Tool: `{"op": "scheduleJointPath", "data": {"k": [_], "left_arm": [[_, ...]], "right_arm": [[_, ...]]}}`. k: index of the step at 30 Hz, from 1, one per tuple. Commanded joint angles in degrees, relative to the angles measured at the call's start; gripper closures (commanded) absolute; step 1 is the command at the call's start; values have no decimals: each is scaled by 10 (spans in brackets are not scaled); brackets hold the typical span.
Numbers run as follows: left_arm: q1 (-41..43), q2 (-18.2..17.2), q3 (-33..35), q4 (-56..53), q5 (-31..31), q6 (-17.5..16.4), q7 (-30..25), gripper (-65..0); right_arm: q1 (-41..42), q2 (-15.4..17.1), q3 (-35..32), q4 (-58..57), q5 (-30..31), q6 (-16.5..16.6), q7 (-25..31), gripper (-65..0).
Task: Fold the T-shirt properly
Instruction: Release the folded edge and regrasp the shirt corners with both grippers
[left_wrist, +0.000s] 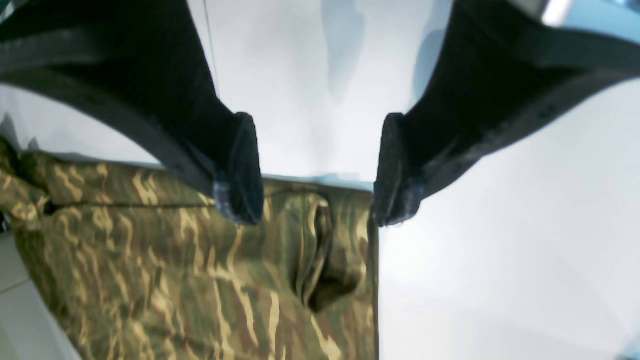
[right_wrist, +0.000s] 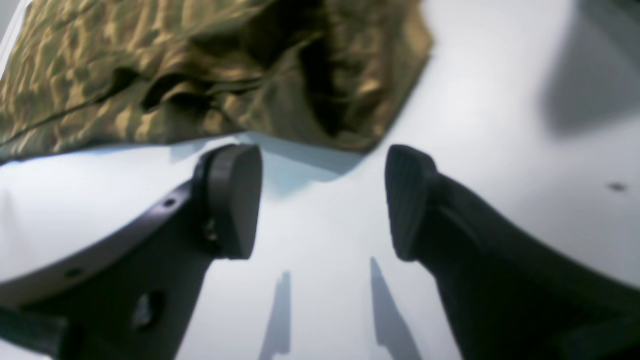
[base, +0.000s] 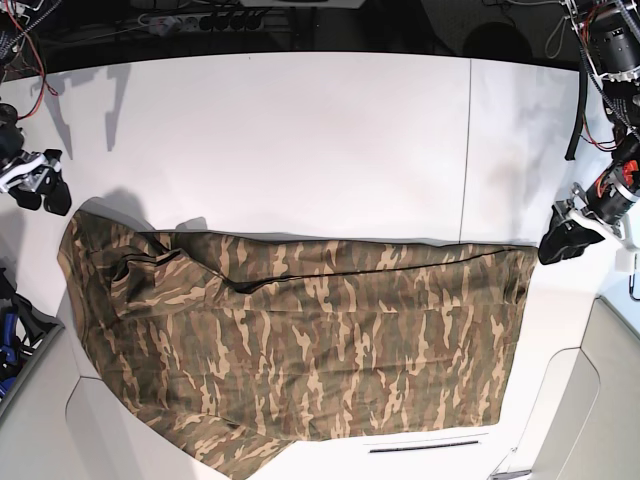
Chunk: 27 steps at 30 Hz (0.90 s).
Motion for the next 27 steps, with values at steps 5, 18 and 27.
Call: {"op": "scheduleJointPath", "data": {"k": [5, 18, 27], "left_arm": [[-2, -7, -4, 8, -12, -9, -11, -409], [-10, 33, -4, -58, 9, -9, -72, -451], [-72, 42, -4, -171, 9, -9, -81, -452]], "right_arm": [[-5, 10, 19, -39, 13, 2, 33, -384], [28, 7, 18, -205, 13, 2, 120, -384], [113, 7, -1, -304, 13, 5, 120, -384]]}}
